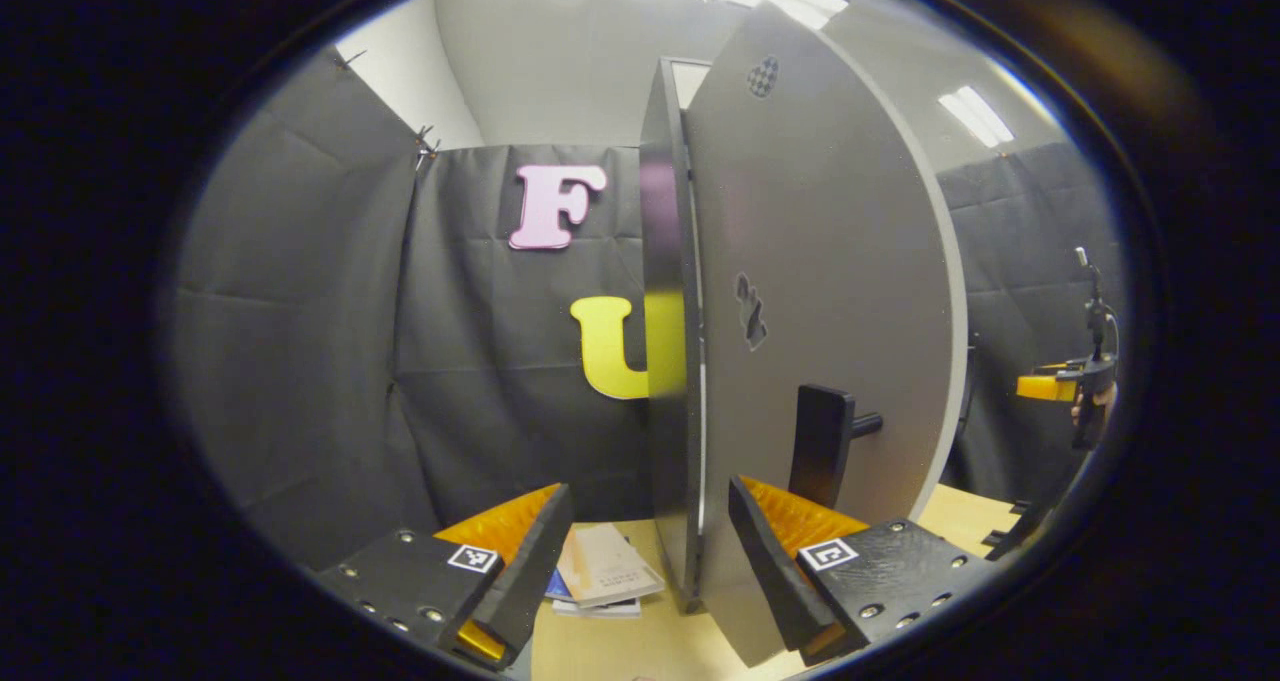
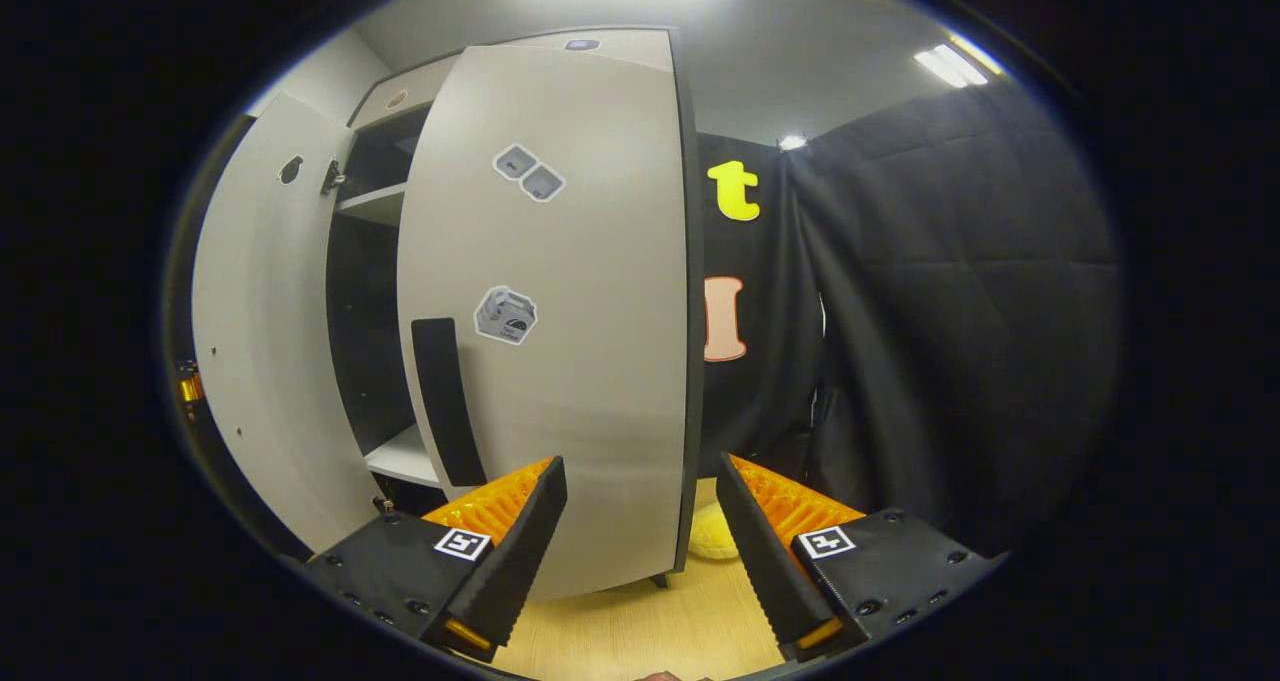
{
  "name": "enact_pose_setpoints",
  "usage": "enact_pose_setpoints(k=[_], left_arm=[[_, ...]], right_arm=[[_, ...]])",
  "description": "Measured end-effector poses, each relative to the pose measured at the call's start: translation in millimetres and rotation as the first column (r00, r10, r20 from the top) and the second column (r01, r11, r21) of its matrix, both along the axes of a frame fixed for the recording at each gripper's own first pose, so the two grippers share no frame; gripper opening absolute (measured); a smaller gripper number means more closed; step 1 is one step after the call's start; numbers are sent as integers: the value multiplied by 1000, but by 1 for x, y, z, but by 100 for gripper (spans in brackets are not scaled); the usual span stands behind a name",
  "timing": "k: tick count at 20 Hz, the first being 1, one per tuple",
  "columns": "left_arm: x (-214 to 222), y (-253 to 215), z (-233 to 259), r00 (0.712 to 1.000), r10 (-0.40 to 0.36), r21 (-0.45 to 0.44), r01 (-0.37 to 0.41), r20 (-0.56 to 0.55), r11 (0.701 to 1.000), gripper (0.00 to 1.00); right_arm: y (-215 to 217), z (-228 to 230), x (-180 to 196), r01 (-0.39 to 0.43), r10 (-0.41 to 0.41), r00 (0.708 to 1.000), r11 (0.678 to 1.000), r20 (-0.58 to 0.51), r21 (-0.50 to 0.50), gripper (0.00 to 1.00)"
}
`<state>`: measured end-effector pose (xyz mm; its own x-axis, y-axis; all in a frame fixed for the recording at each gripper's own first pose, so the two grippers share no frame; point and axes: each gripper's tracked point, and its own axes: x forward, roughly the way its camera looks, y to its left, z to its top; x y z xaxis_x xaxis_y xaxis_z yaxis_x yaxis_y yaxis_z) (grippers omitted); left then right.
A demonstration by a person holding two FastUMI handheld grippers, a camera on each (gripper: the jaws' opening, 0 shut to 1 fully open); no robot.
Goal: Grab one shoe with the right hand and put it into the shoe cabinet, grab the other shoe with the left hand and put it into the shoe cabinet; then close the right door with the right hand and the left door with the left hand.
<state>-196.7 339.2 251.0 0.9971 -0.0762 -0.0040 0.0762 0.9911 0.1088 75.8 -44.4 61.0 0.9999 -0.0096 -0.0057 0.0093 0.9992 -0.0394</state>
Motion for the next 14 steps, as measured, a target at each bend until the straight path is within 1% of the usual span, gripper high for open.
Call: enact_pose_setpoints(k=[1, 2, 4, 5, 6, 7, 8, 9, 10, 11, 12, 13, 14], left_arm=[[-1, -10, -1, 1000, 1, -6, -1, -3, 1000, 92], [1, -20, -2, 1000, 4, -18, -4, -5, 1000, 93], [4, -47, -6, 1000, 16, -58, -16, -9, 998, 93], [6, -61, -8, 1000, 27, -69, -27, -9, 997, 100], [11, -76, -8, 999, 34, -70, -35, -12, 997, 100], [16, -93, -7, 999, 40, -71, -41, -7, 997, 100], [21, -114, -7, 999, 39, -78, -39, -3, 996, 100], [26, -136, -6, 1000, 28, -90, -29, -3, 996, 100], [35, -159, -7, 1000, 16, -103, -17, -2, 995, 100], [45, -180, -8, 1000, 17, -118, -17, 5, 993, 100], [52, -192, -9, 1000, 28, -124, -27, 7, 992, 100], [57, -198, -10, 998, 59, -124, -58, 3, 991, 100], [52, -194, -7, 994, 112, -122, -109, 21, 987, 99]], right_arm=[[-5, -1, 3, -3, 3, 1000, 1000, 2, 9, 93], [-7, -2, 6, -7, 7, 1000, 1000, 4, 14, 95], [-18, -3, 13, -14, 14, 1000, 1000, 10, 15, 92], [-26, -3, 16, -15, 14, 1000, 1000, 11, 15, 92], [-33, -4, 19, -15, 14, 1000, 1000, 11, 20, 92], [-42, -4, 22, -14, 13, 1000, 999, 12, 29, 96], [-51, -4, 25, -9, 9, 1000, 999, 15, 44, 96], [-60, -4, 27, -3, 2, 1000, 998, 15, 56, 93], [-70, -4, 30, 4, -5, 1000, 998, 15, 67, 95], [-81, -3, 31, 11, -13, 1000, 997, 21, 74, 95], [-92, -4, 30, 23, -25, 999, 997, 25, 77, 95], [-102, -5, 28, 31, -33, 999, 996, 25, 81, 92], [-113, -6, 27, 37, -39, 999, 996, 23, 86, 92]])
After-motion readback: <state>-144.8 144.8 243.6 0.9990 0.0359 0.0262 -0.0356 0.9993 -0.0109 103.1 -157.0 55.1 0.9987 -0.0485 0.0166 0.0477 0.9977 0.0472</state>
